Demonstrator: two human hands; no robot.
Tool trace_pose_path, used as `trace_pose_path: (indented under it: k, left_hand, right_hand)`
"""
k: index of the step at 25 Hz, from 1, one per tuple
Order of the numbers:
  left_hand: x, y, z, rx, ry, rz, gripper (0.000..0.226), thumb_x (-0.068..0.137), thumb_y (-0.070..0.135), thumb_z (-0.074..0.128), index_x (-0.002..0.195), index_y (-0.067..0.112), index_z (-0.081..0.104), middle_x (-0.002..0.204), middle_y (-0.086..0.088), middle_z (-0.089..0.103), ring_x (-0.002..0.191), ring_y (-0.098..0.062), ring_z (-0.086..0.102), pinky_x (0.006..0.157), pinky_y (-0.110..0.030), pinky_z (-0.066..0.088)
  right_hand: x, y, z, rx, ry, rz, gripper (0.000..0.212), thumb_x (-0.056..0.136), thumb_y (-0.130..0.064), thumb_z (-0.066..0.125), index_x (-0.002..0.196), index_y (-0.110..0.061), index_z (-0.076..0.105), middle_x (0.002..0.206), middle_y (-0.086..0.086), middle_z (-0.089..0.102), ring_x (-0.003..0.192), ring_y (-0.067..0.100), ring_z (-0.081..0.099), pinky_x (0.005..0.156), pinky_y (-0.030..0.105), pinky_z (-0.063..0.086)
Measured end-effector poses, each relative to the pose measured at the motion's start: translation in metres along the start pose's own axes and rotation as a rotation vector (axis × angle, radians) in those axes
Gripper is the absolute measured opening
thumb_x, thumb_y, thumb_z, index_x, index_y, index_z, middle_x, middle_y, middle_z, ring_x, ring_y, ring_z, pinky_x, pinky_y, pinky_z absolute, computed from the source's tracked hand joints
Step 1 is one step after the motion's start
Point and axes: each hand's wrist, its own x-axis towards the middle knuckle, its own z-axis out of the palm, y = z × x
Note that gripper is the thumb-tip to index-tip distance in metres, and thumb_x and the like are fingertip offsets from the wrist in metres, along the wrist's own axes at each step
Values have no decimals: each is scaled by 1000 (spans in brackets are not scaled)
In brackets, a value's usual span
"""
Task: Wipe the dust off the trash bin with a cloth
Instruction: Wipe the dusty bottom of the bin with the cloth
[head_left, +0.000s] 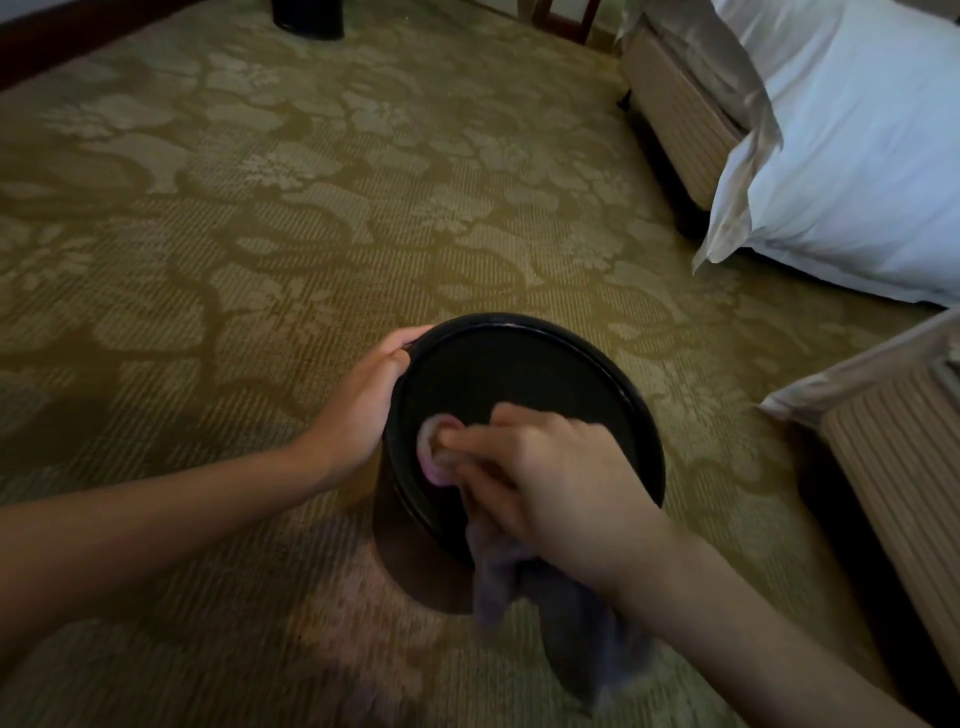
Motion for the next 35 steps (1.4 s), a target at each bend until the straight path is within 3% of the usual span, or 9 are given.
trace_pose_path:
  k: [5, 7, 10, 16, 19, 22, 27, 30, 35]
  left_hand:
    - [-2, 1, 1, 22, -16, -1, 36, 103, 17, 28, 125, 25, 56, 124, -1, 64, 113, -12, 62, 85, -24, 49]
    - [-3, 3, 1, 57, -14, 16, 39, 103, 17, 27, 132, 21, 54, 126, 0, 63, 114, -11, 61, 87, -25, 48]
    - [-3, 2, 0, 72, -2, 22, 39, 103, 15, 28, 132, 21, 54, 126, 0, 63, 116, -12, 60, 91, -27, 48]
    - [-4, 0, 0, 1, -41, 27, 34, 102, 19, 29, 122, 27, 55, 116, 4, 66, 106, -5, 65, 82, -19, 54]
    - [-1, 2, 1, 26, -7, 29, 34, 98, 21, 31, 117, 31, 58, 114, 6, 67, 102, -2, 66, 80, -18, 52]
    - [-2, 4, 4, 62, 2, 27, 38, 103, 12, 26, 119, 29, 57, 113, 6, 66, 95, 5, 66, 72, -11, 50]
    - [-3, 0, -2, 80, -20, 53, 38, 93, 25, 32, 120, 30, 58, 121, -1, 66, 110, -9, 64, 84, -21, 51]
    - [-4, 0, 0, 57, -23, 34, 37, 102, 15, 28, 119, 29, 58, 116, 2, 67, 103, -2, 66, 77, -14, 52]
    - [-3, 4, 0, 119, -14, 8, 40, 104, 17, 27, 133, 23, 54, 121, 8, 65, 108, -1, 63, 82, -17, 48]
  right_hand:
    - [16, 62, 8, -187, 59, 349, 24, 96, -40, 51, 115, -37, 66, 96, 0, 63, 83, 31, 66, 59, 36, 44]
    - [-1, 80, -1, -248, 95, 419, 22, 94, -36, 56, 110, -31, 71, 92, 3, 65, 76, 34, 66, 55, 33, 39]
    - [-15, 54, -4, -298, 138, 277, 12, 84, -31, 70, 95, -27, 73, 73, -1, 59, 54, 28, 61, 47, 26, 27]
    - [-18, 4, -4, -131, -49, -215, 32, 88, -33, 64, 120, -30, 62, 85, -5, 52, 67, 16, 55, 51, 29, 31]
    - [-4, 55, -4, -220, -22, -9, 28, 91, -37, 59, 119, -39, 63, 88, -4, 56, 73, 22, 63, 50, 29, 35]
    - [10, 93, -7, -211, -28, 310, 30, 98, -42, 47, 125, -42, 62, 102, -2, 63, 91, 27, 65, 65, 37, 48]
    - [-13, 22, -6, -18, -11, -50, 24, 89, -37, 60, 112, -38, 64, 82, -7, 53, 66, 19, 61, 46, 32, 41]
    - [-21, 5, -8, 47, -81, -215, 25, 92, -36, 57, 116, -38, 63, 81, -8, 52, 65, 16, 57, 45, 31, 41]
    - [5, 92, -1, -66, 24, 108, 33, 94, -48, 41, 114, -44, 67, 88, -9, 64, 78, 19, 67, 54, 31, 42]
